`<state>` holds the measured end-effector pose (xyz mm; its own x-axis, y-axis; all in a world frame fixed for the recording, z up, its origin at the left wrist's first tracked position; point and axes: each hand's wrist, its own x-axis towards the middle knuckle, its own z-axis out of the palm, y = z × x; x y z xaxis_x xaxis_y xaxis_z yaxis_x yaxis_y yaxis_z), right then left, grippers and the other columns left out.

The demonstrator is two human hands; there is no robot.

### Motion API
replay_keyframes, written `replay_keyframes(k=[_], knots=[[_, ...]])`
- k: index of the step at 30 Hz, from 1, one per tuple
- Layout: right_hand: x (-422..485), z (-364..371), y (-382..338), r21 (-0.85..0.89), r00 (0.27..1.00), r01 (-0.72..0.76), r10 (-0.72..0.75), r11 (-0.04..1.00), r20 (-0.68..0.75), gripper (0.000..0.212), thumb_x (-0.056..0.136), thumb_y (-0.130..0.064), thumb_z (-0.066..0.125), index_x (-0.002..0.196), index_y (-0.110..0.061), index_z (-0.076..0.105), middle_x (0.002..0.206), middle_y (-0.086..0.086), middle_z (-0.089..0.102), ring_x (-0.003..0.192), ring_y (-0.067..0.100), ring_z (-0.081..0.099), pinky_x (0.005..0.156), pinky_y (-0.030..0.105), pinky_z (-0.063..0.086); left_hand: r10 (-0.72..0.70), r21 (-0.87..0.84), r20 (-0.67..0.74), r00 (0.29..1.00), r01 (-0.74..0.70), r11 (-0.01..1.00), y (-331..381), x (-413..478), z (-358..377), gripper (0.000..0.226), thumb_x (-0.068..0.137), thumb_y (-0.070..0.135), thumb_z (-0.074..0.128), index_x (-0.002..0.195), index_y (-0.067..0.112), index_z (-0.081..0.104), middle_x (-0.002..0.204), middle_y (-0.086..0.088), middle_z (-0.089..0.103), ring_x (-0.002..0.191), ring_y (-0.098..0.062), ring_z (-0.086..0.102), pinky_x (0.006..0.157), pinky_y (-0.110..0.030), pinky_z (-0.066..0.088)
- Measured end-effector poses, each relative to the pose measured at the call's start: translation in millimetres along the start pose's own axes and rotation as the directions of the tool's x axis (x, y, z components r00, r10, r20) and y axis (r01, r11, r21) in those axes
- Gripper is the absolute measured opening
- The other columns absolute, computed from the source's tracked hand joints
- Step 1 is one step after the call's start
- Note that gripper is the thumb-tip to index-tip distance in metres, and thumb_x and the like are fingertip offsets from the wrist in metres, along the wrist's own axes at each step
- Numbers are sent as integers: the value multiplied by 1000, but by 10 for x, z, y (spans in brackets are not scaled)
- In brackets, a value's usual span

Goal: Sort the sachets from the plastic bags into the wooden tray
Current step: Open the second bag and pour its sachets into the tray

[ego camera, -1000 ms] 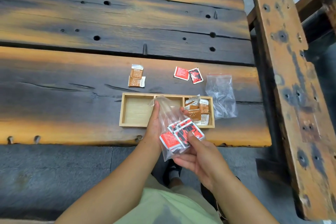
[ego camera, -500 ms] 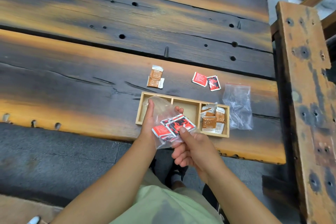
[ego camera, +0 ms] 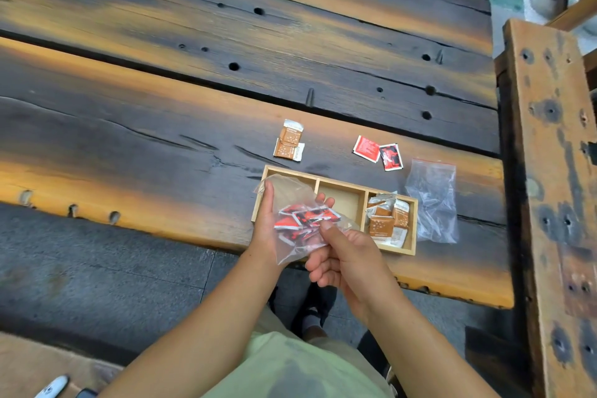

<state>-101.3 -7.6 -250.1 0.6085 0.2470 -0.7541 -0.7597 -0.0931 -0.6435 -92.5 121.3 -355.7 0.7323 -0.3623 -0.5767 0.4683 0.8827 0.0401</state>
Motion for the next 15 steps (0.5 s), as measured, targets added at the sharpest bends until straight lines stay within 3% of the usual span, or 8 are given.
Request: replay_keyframes(k=[4, 7, 9, 11, 13, 14, 15], knots=[[8, 8, -5, -5, 1000, -1, 1, 1000, 3, 36, 101, -27, 50, 80, -3, 64, 58, 14, 66, 41, 15, 56, 40, 20, 46, 40, 55, -57, 998, -37, 998, 2, -24, 2, 101, 80, 82, 33, 132, -3, 49, 125, -20, 60, 106, -31, 65, 81, -42, 59], [0, 19, -9, 11, 1000, -6, 6, 1000, 10, 37, 102, -27, 48, 79, -2, 64, 58, 14, 65, 41, 15, 56, 40, 21, 46, 105, 132, -52, 993, -97, 986, -5, -39, -2, 92, 85, 76, 31, 112, -7, 61, 112, -21, 61, 94, -29, 68, 77, -38, 60], [-8, 40, -14, 2, 1000, -2, 2, 1000, 15, 38, 102, -26, 48, 78, -1, 64, 59, 14, 65, 41, 15, 56, 40, 21, 46, 163, 183, -24, 986, -156, 971, -19, -59, 20, 76, 82, 70, 47, 91, -1, 73, 97, -20, 68, 79, -26, 72, 64, -33, 60], [-11, 58, -16, -3, 1000, -1, 1, 1000, 17, 39, 102, -27, 48, 77, -1, 64, 59, 15, 65, 41, 15, 56, 40, 21, 46, 183, 259, 15, 983, -180, 949, -27, -117, 119, 64, 54, 66, 74, 71, 5, 77, 77, -12, 72, 64, -18, 71, 54, -26, 58], [-18, 67, -20, 5, 1000, -4, 4, 1000, 14, 40, 101, -27, 48, 75, -2, 64, 59, 15, 65, 41, 16, 55, 40, 21, 46, 191, 301, 86, 978, -208, 931, -37, -165, 243, 72, 27, 67, 86, 64, 6, 77, 66, -7, 72, 55, -14, 69, 50, -23, 56], [-24, 67, -28, 9, 1000, -4, 3, 1000, 12, 41, 102, -27, 48, 74, -2, 64, 59, 15, 65, 41, 16, 55, 40, 21, 46, 204, 302, 44, 978, -207, 930, -42, -154, 300, 74, 29, 68, 86, 66, 5, 76, 62, -7, 71, 51, -15, 68, 47, -23, 56], [-29, 65, -35, 14, 1000, -1, 1, 1000, 9, 41, 101, -27, 48, 73, -3, 65, 59, 15, 65, 42, 16, 55, 40, 21, 46, 208, 266, -12, 978, -198, 944, -54, -125, 269, 70, 46, 71, 81, 73, 7, 73, 58, -7, 71, 47, -15, 68, 43, -24, 54]])
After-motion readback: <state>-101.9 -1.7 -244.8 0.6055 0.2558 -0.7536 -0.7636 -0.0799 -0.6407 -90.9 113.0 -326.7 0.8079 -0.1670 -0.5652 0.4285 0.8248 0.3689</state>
